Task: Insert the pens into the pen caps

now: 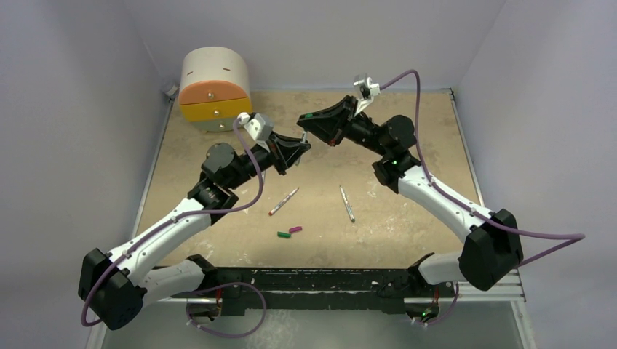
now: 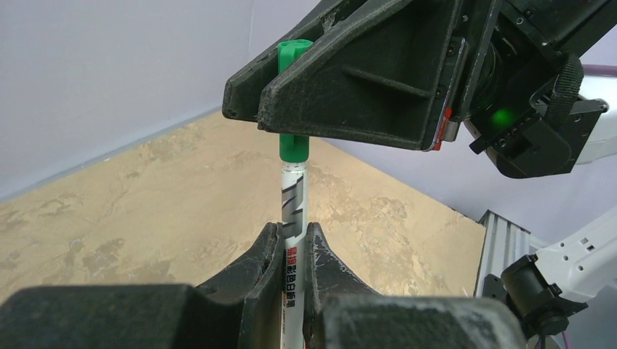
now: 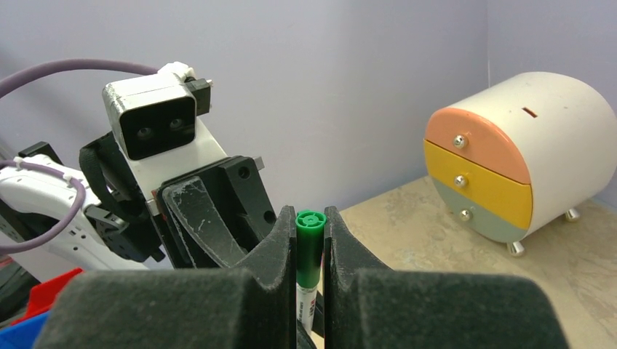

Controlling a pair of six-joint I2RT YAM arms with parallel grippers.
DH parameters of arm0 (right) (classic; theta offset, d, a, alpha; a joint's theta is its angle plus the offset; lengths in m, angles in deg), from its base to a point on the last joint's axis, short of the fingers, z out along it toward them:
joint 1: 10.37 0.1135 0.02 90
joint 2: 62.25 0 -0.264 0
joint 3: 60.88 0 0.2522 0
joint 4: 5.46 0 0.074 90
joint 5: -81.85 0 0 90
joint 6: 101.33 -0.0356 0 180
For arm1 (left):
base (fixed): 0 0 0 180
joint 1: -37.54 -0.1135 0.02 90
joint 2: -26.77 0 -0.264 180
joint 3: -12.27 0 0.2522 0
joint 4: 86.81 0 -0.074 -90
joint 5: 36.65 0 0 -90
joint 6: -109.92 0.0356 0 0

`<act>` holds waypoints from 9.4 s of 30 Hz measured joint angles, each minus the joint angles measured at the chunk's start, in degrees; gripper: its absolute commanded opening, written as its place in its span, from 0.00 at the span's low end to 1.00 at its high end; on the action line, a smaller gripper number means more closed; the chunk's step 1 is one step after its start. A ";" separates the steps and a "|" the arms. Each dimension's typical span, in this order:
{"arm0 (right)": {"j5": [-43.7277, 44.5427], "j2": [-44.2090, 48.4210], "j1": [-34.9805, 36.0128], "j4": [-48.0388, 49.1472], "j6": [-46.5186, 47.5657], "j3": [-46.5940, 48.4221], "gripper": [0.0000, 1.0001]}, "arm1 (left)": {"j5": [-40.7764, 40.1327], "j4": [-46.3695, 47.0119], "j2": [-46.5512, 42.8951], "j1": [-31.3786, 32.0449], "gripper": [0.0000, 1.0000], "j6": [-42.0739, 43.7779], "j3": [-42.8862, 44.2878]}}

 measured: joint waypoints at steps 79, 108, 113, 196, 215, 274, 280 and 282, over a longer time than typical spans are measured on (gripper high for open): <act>33.90 17.00 0.92 -26.60 7.61 -13.94 0.47 | -42.36 -28.55 33.83 -1.95 0.00 -3.28 4.17; 43.95 1.31 -1.42 -45.72 8.20 -12.22 0.57 | -45.03 -30.97 39.93 -2.27 0.29 -2.82 9.64; 44.13 -2.40 -1.55 -50.34 6.67 -13.20 0.56 | -40.46 -30.53 33.92 -2.27 0.29 -3.06 9.66; 16.22 9.14 1.03 -14.95 3.48 -8.55 0.00 | 19.34 42.03 16.96 -6.03 0.39 -30.18 -8.15; 17.42 15.13 0.37 -16.15 4.15 -8.55 0.00 | 14.60 38.93 14.19 -6.78 0.38 -28.30 -7.21; 23.10 17.20 2.75 -24.28 13.55 -21.11 0.05 | -19.82 -11.13 9.05 -10.23 0.00 -8.83 4.63; 26.64 6.91 15.76 -28.09 13.86 -25.20 0.00 | -27.15 -14.86 8.22 -14.62 0.00 -12.76 3.13; 26.86 4.09 19.23 -28.24 13.81 -25.16 0.00 | -27.32 -15.02 8.17 -15.06 0.00 -13.68 2.73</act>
